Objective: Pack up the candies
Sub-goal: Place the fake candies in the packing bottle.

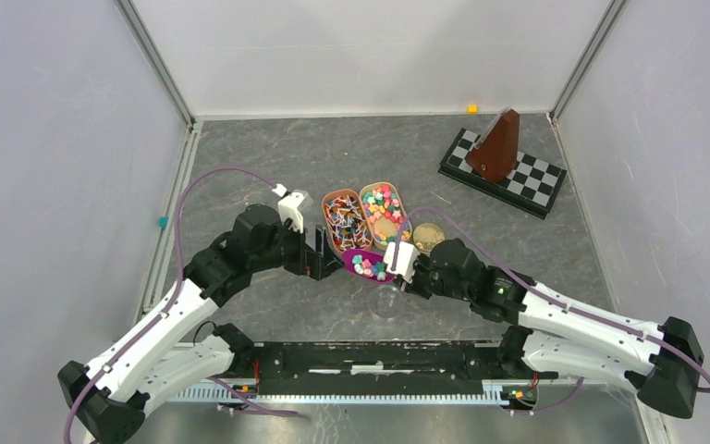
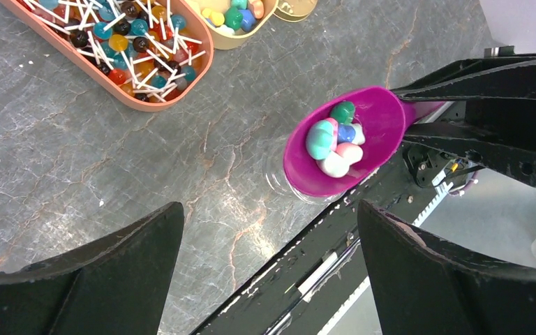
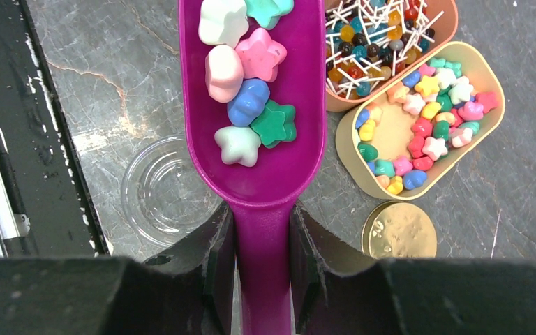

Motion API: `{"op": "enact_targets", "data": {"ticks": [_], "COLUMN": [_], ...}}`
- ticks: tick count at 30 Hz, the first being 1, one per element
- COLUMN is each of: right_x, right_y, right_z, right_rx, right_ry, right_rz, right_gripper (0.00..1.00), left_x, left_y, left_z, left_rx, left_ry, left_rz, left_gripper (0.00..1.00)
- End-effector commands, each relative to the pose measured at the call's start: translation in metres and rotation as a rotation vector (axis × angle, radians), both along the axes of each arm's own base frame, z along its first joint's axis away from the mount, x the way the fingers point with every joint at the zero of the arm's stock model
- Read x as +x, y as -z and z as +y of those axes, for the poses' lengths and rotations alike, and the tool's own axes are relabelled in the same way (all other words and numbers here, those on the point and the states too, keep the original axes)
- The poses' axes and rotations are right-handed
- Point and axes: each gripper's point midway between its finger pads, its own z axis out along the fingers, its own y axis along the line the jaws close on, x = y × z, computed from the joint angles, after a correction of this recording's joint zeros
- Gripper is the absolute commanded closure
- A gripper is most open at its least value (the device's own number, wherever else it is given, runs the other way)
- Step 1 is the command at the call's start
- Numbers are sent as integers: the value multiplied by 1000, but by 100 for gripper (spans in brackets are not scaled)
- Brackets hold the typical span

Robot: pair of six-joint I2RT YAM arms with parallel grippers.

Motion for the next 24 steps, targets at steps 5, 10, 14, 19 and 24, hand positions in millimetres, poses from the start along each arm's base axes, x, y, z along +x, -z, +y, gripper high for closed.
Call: {"op": "enact_targets", "data": {"ticks": [5,10,14,19,24], "right_x": [-8,-14,-20,-27,-33], "right_y": [-30,-39,-53,-73,-91], "right_z": [9,11,10,9,7], "right_rx": [106,144,196,275,347], "right_ry": [-63,-95,-122,-144,-160], "right_rz": [-75,-87,-110,-141,-164], "right_gripper": [100,100,100,100,100], "left_x": [-1,2,1,-1,-3], "left_y": [-4,3,4,3,3], "left_z": [-11,-11,-9,-10,-11], "left_rx": [-69,-48,-43,-49,-58], "left_ry": [6,-2,-4,1,14], "left_rz": [32,47,49,52,56], "left_gripper": [0,0,0,0,0]}}
